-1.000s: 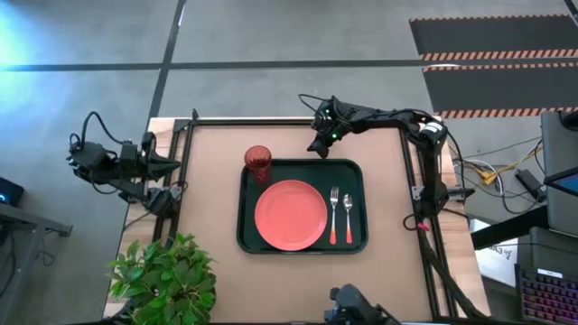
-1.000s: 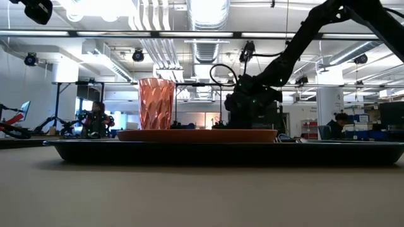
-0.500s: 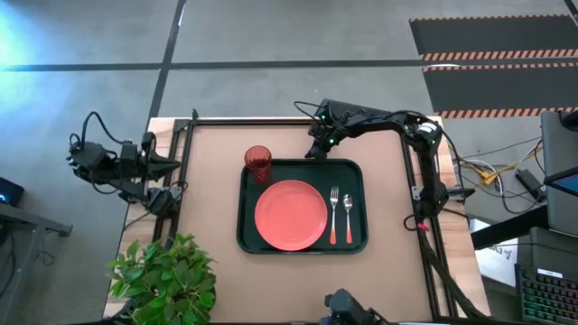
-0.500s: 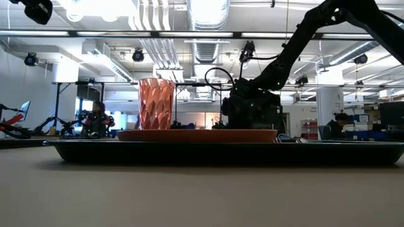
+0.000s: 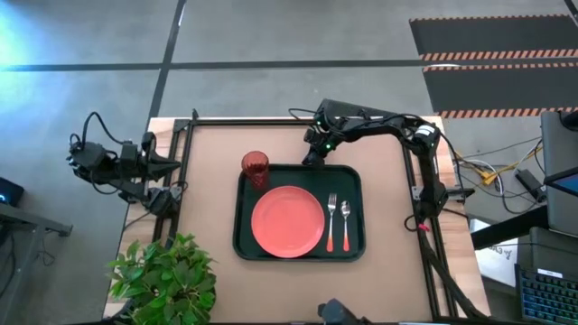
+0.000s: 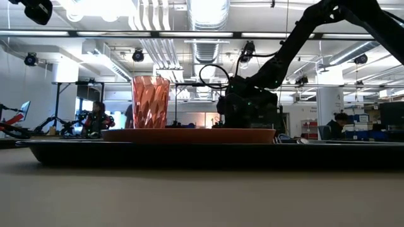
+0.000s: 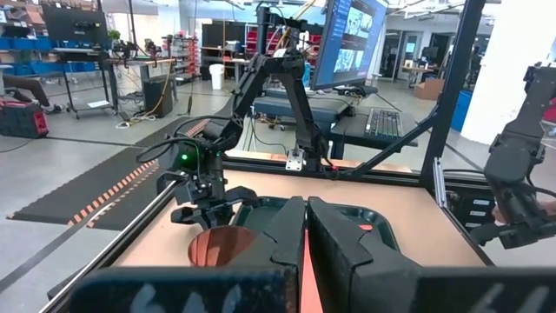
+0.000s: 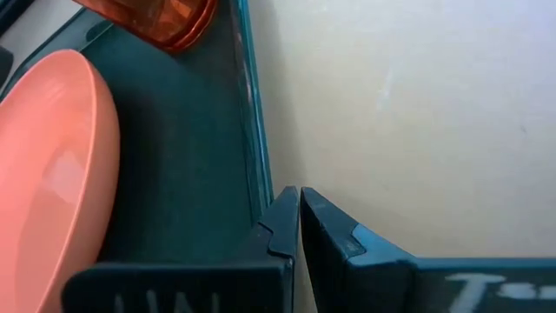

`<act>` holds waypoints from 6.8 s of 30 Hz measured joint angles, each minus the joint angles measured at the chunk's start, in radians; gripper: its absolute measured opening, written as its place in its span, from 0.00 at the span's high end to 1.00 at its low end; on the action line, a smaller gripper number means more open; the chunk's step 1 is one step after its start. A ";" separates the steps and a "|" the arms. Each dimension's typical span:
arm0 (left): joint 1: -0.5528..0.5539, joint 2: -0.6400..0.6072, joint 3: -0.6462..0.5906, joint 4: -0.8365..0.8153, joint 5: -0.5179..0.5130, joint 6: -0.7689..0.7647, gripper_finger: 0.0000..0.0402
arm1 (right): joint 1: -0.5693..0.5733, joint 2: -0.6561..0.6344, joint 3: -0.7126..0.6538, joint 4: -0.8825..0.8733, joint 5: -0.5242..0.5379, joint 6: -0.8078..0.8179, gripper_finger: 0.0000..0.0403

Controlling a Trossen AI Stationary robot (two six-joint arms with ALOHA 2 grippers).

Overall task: Pick and place plate/cup/fork/spoon on tray
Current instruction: Adjust the black table tray

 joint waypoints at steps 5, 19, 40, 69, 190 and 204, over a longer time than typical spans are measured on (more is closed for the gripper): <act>0.000 0.000 0.000 0.000 0.000 -0.015 1.00 | -0.007 -0.004 0.000 0.002 -0.004 0.001 0.98; 0.000 0.085 -0.074 0.122 -0.073 -0.034 1.00 | 0.031 -0.321 0.141 -0.004 -0.064 -0.016 0.98; 0.307 0.548 -0.075 0.512 -0.024 0.046 1.00 | 0.442 -0.755 0.148 -0.011 -0.054 -0.047 0.98; 1.232 1.137 0.119 0.642 1.063 0.150 1.00 | 0.632 -0.727 0.146 -0.009 -0.053 -0.033 0.98; 0.581 1.065 -0.487 1.073 1.082 -0.173 1.00 | 0.630 -0.728 0.146 -0.115 0.150 -0.061 0.98; 0.580 0.557 -0.480 1.079 1.076 -0.106 1.00 | 0.529 -0.735 0.146 -0.159 0.148 -0.124 0.98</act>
